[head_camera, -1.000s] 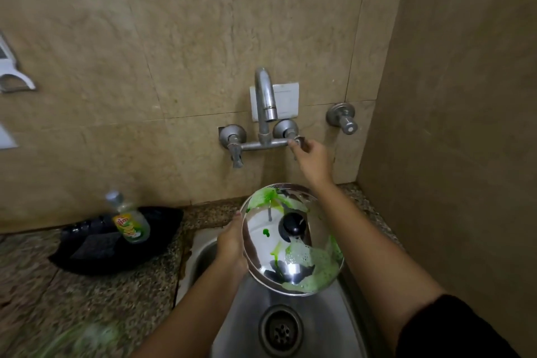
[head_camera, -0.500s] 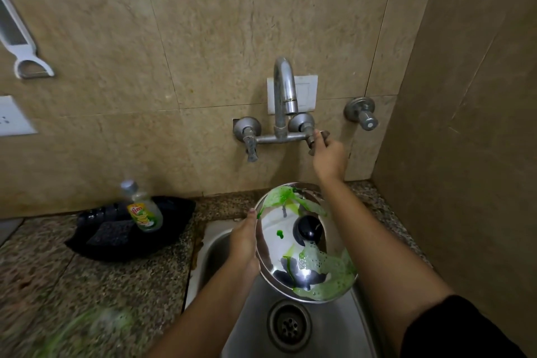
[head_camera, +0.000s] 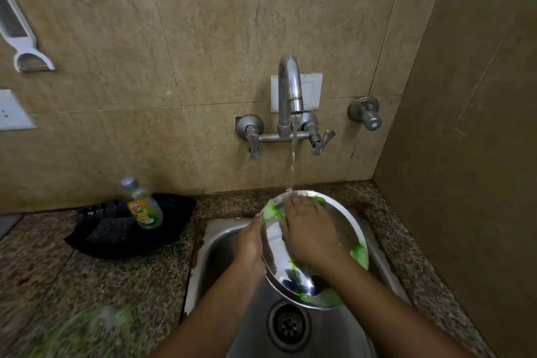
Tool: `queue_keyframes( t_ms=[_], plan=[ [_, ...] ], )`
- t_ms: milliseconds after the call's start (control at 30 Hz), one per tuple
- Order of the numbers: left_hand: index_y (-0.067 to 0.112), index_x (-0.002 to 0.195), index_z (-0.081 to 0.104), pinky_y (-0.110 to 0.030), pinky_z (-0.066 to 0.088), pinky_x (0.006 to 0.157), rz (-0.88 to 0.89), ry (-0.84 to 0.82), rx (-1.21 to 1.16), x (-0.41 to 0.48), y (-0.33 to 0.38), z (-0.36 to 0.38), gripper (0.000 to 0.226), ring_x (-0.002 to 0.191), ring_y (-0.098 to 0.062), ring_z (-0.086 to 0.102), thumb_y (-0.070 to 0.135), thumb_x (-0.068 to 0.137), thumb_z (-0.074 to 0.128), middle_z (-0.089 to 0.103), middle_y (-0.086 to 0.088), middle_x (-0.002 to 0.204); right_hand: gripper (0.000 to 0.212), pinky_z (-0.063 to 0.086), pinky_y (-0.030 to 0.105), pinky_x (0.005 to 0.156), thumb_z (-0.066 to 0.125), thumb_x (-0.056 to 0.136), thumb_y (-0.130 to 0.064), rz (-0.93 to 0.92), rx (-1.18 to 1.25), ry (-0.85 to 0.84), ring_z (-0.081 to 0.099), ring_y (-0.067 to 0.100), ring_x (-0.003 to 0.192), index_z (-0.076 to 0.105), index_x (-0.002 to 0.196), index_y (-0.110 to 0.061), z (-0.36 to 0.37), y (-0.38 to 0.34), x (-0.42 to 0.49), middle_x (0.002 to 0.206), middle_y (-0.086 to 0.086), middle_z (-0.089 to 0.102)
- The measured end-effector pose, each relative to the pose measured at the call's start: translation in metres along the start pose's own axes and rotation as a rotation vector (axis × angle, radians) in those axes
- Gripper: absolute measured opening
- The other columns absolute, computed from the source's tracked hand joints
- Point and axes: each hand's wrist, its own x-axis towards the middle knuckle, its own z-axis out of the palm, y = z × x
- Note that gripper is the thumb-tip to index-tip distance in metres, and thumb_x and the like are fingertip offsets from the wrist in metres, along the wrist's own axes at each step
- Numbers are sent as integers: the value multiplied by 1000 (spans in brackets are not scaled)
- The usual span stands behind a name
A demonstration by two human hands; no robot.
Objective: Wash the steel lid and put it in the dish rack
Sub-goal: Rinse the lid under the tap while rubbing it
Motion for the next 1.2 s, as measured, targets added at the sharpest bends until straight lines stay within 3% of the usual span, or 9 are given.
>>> queue_keyframes(
  t_ms=[67, 233, 367, 500, 600, 700, 833, 933, 1200],
  plan=[
    [5, 101, 70, -45, 52, 93, -1, 5, 24, -5, -1, 0, 44, 96, -35, 69, 43, 93, 52, 72, -21, 99, 61, 0, 39, 119, 21, 101, -42, -72, -98, -42, 5, 22, 149, 6, 152, -11, 7, -11, -4, 162, 9, 5],
    [4, 106, 70, -54, 50, 96, 19, -1, 45, -8, 4, 4, 47, 98, -39, 69, 45, 92, 51, 72, -22, 103, 62, 6, 41, 119, 19, 101, -42, 116, -114, -31, 13, 25, 147, 10, 151, -6, -3, 3, 12, 160, 14, 11],
    [1, 122, 61, -45, 44, 105, 24, -32, 15, -3, 9, 9, 50, 110, -31, 62, 41, 95, 45, 67, -14, 117, 60, -3, 41, 118, 26, 101, -37, -160, -137, -13, 8, 23, 148, 10, 151, -9, 5, -18, -3, 161, 11, 11],
    [0, 121, 62, -44, 50, 95, -12, -77, -66, -6, 11, 18, 50, 108, -37, 64, 40, 97, 42, 67, -24, 117, 59, 5, 43, 120, 24, 101, -34, 76, -130, 41, 14, 29, 147, 12, 150, -2, 0, -11, 15, 158, 19, 16],
    [3, 129, 55, -33, 49, 87, 2, -81, -123, -15, 17, 17, 47, 103, -26, 63, 35, 100, 38, 66, -16, 115, 59, 0, 37, 119, 21, 97, -30, -203, -22, 55, 14, 26, 147, 17, 150, -5, 15, -19, 5, 159, 15, 17],
    [-2, 139, 43, -39, 38, 104, -37, -26, -106, -6, 24, 6, 64, 124, -32, 51, 46, 100, 29, 51, -21, 139, 56, 10, 39, 118, 23, 95, -35, -460, 4, 87, 26, 18, 144, 33, 147, -15, 24, 1, -19, 155, 3, 33],
    [-3, 126, 54, -43, 50, 90, 44, 109, -119, 20, 19, -16, 59, 97, -31, 61, 46, 95, 46, 61, -16, 120, 52, -3, 26, 118, 28, 101, -38, -532, 70, 29, 1, 2, 147, 15, 151, -35, 28, 54, -46, 159, -17, 9],
    [-2, 110, 61, -43, 49, 87, 149, 161, -106, 11, 22, -20, 37, 79, -29, 59, 31, 96, 51, 64, -18, 105, 59, 2, 28, 117, 16, 96, -51, -218, 143, 109, 7, 9, 148, 9, 151, -32, 27, 87, -37, 157, -14, 4],
    [5, 96, 61, -46, 50, 93, 118, 157, -97, 9, 7, -21, 32, 91, -31, 61, 37, 93, 55, 65, -15, 96, 44, 20, 32, 118, 37, 100, -24, -358, 298, 68, 30, 12, 141, 39, 144, -21, 8, 60, 40, 152, -1, 38]
  ],
)
